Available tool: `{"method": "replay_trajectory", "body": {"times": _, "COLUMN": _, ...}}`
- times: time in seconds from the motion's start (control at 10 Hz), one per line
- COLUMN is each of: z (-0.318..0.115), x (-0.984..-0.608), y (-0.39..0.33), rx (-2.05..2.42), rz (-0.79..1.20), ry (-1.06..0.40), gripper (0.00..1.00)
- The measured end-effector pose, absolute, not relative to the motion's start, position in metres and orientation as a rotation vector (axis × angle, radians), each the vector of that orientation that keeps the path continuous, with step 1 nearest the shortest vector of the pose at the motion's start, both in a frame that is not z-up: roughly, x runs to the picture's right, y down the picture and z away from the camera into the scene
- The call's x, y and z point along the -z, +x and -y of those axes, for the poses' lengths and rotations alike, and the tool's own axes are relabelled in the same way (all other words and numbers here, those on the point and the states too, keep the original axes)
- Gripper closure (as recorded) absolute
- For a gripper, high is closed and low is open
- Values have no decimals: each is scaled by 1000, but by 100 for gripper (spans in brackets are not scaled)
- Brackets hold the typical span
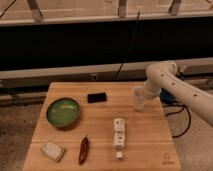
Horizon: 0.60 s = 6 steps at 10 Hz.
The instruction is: Place the ceramic cup in the ceramic bowl
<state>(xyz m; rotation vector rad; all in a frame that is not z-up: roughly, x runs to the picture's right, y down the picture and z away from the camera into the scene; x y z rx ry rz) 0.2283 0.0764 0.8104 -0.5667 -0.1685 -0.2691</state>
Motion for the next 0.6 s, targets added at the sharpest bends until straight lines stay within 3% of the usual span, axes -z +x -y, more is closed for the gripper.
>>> {"method": "replay_trajectory", "body": {"times": 0.6, "z": -68, "x": -784, "y": 194, "rx": 328, "rz": 180, "ry": -565, "gripper": 98}}
